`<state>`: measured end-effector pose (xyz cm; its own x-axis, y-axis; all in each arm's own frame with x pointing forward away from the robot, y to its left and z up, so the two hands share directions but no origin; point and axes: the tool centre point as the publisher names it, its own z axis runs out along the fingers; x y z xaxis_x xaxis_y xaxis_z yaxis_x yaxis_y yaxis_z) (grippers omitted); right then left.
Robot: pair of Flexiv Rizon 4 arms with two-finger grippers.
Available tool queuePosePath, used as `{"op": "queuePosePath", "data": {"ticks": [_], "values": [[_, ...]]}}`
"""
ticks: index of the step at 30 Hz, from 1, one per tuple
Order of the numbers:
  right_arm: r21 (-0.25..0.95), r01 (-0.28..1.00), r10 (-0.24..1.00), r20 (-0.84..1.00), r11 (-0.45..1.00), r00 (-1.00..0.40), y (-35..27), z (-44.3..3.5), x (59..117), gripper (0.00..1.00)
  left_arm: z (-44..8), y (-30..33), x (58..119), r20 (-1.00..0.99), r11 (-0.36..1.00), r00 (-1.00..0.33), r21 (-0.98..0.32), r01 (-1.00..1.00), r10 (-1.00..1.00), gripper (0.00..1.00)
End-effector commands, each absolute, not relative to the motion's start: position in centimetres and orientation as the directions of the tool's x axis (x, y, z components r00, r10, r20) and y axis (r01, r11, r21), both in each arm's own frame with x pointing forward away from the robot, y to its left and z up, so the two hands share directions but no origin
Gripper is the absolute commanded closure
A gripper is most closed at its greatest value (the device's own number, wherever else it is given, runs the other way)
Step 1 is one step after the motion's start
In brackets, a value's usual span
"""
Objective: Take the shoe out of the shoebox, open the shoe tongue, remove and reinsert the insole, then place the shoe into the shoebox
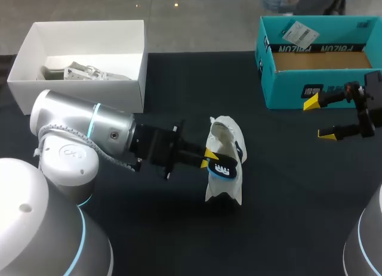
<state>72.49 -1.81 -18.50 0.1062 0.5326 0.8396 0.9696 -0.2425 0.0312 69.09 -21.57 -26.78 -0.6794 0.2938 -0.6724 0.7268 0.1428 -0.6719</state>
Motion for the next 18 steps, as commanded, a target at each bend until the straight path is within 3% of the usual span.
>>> {"op": "queuePosePath", "data": {"ticks": [1,18], "values": [[0.031,0.969,0.535,0.838,-0.245,0.108,-1.77,-18.50,72.35,0.00,-27.65,-22.78,69.69,-0.664,0.152,-0.686,-0.677,0.720,0.297,1.00],[0.031,0.969,0.535,0.838,-0.245,0.108,-1.77,-18.50,72.35,0.00,-28.11,-23.11,69.09,-0.661,0.158,-0.689,-0.678,0.718,0.296,1.00]]}}
